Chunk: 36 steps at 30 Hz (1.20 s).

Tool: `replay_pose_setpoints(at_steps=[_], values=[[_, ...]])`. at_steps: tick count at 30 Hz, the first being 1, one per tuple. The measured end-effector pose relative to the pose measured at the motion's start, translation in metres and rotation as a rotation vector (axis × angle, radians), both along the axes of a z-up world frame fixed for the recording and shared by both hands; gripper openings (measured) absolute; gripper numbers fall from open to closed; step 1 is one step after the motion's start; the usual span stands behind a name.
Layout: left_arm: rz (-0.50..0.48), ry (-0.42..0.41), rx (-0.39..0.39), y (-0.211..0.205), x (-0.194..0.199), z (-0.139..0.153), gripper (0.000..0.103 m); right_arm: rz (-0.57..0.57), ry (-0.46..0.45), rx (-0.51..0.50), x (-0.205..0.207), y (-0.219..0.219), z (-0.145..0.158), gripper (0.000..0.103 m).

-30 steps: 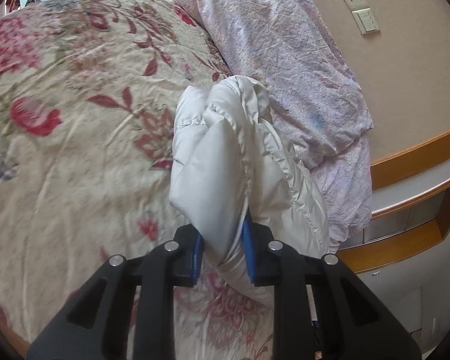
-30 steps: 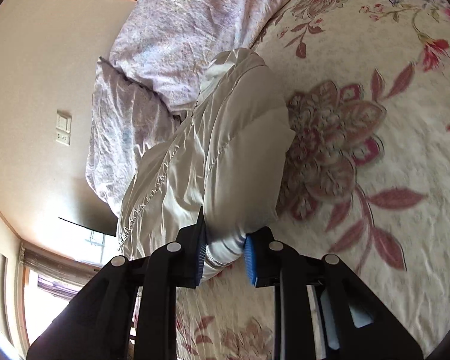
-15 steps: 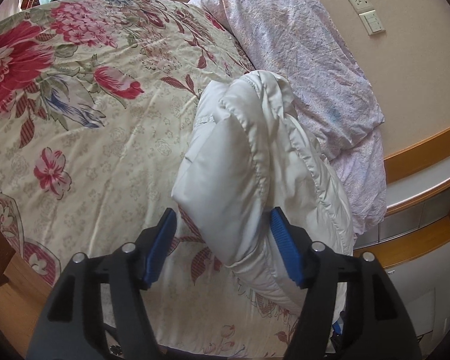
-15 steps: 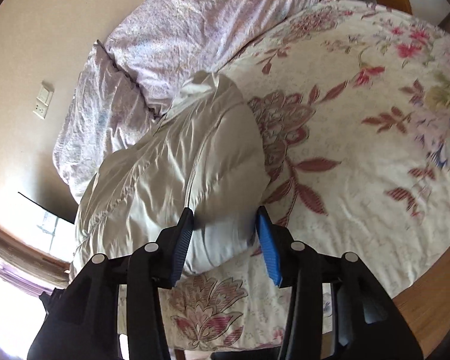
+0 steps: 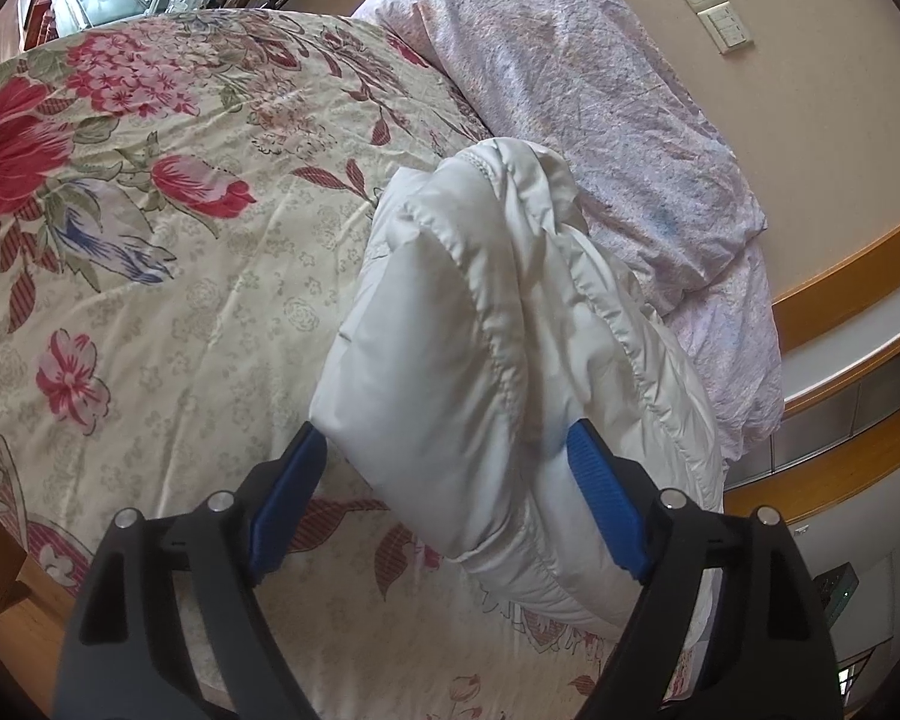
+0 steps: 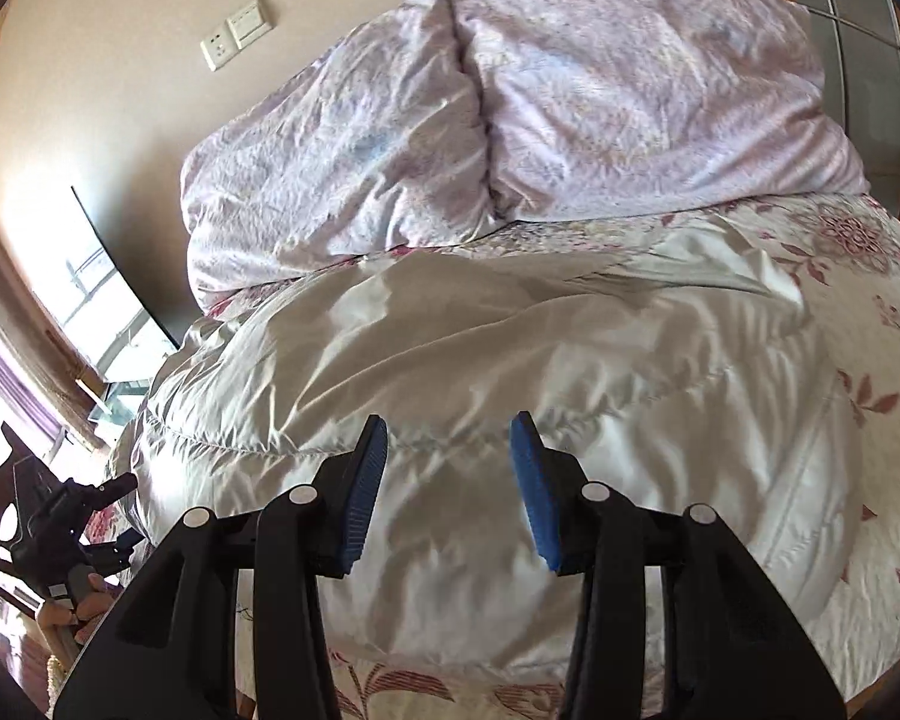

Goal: Fold large clothes

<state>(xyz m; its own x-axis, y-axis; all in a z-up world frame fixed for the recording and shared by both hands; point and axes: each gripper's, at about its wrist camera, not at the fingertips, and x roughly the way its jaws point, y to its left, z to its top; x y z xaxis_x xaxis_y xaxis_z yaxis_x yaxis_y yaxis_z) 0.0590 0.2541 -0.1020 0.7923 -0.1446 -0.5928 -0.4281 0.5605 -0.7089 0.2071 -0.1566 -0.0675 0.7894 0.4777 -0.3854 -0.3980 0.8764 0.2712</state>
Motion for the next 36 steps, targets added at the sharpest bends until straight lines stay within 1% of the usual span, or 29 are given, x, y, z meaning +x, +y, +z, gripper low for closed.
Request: replay_pose_setpoints(at_steps=[8, 11, 13, 16, 19, 21, 28, 36], values=[[-0.014, -0.008, -0.006, 0.0, 0.005, -0.001, 0.083, -0.005, -0.001, -0.084, 0.013, 0.032, -0.006, 0.045], [-0.017, -0.013, -0.004, -0.001, 0.008, -0.001, 0.083, -0.019, 0.049, -0.124, 0.025, 0.041, -0.021, 0.047], [-0.017, -0.02, -0.006, -0.002, 0.009, -0.001, 0.083, -0.029, 0.044, -0.15, 0.029, 0.047, -0.032, 0.047], [-0.013, -0.03, -0.011, -0.003, 0.012, -0.001, 0.083, -0.05, 0.035, -0.189, 0.028, 0.053, -0.038, 0.047], [-0.01, -0.041, -0.017, -0.003, 0.016, -0.001, 0.083, -0.044, 0.039, -0.198, 0.031, 0.054, -0.04, 0.047], [-0.005, -0.045, -0.017, -0.003, 0.019, -0.001, 0.083, -0.037, 0.047, -0.186, 0.033, 0.053, -0.042, 0.048], [0.021, -0.073, -0.04, -0.003, 0.032, 0.0, 0.084, -0.048, 0.026, -0.2, 0.033, 0.058, -0.049, 0.048], [0.056, -0.096, -0.097, 0.011, 0.033, -0.005, 0.074, -0.072, 0.017, -0.216, 0.032, 0.061, -0.049, 0.048]])
